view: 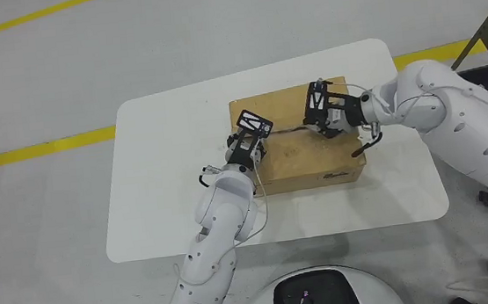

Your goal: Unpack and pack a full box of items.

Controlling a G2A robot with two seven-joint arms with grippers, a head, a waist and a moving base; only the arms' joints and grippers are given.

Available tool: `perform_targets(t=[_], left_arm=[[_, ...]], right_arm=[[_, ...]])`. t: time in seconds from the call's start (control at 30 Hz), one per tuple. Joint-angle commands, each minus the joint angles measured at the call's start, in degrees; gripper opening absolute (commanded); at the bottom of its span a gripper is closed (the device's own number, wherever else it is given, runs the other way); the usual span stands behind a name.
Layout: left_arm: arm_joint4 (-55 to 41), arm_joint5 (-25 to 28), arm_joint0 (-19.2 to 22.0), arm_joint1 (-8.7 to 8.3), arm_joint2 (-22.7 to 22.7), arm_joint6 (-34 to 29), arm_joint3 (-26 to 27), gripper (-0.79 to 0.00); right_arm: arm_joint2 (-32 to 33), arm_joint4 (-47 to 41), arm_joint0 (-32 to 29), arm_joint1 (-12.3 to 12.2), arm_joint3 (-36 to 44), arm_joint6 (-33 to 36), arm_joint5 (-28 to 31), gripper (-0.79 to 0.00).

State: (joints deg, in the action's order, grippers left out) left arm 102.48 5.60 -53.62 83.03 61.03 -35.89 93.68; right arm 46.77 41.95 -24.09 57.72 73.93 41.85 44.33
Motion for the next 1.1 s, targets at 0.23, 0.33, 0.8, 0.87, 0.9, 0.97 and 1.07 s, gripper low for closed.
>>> perform_targets(t=[0.23,0.33,0.8,0.87,0.9,0.97,1.07], left_arm=[[-0.07,0.29,-0.22,0.26,0.17,-0.01,0.56,-0.477],[0.0,0.37,-0.31,0.32,0.34,0.22,0.38,-0.48],[0.66,1.2,-1.05,0.54,0.86,0.02,1.24,-0.483],[0.66,1.39,-1.15,0.57,0.94,0.0,1.38,-0.48],[0.68,1.44,-1.19,0.58,0.96,-0.01,1.42,-0.477],[0.71,1.54,-1.31,0.63,0.94,-0.06,1.59,-0.471],[0.78,1.64,-1.42,0.68,1.01,-0.08,1.68,-0.477]], right_arm=[[0.99,18.53,0.65,-0.91,9.49,-2.33,0.44,-0.785],[0.47,26.06,0.58,-1.15,12.23,-4.43,2.38,-0.785],[11.22,23.04,-5.39,-4.31,12.38,-7.6,5.87,0.0],[14.62,16.46,-7.83,-5.01,11.79,-8.08,4.96,0.0],[16.13,13.0,-9.24,-5.32,11.76,-8.07,4.15,0.0],[18.09,9.33,-11.61,-5.99,13.03,-5.43,3.67,0.0],[20.87,4.84,-14.72,-6.75,14.32,-3.72,1.77,0.0]])
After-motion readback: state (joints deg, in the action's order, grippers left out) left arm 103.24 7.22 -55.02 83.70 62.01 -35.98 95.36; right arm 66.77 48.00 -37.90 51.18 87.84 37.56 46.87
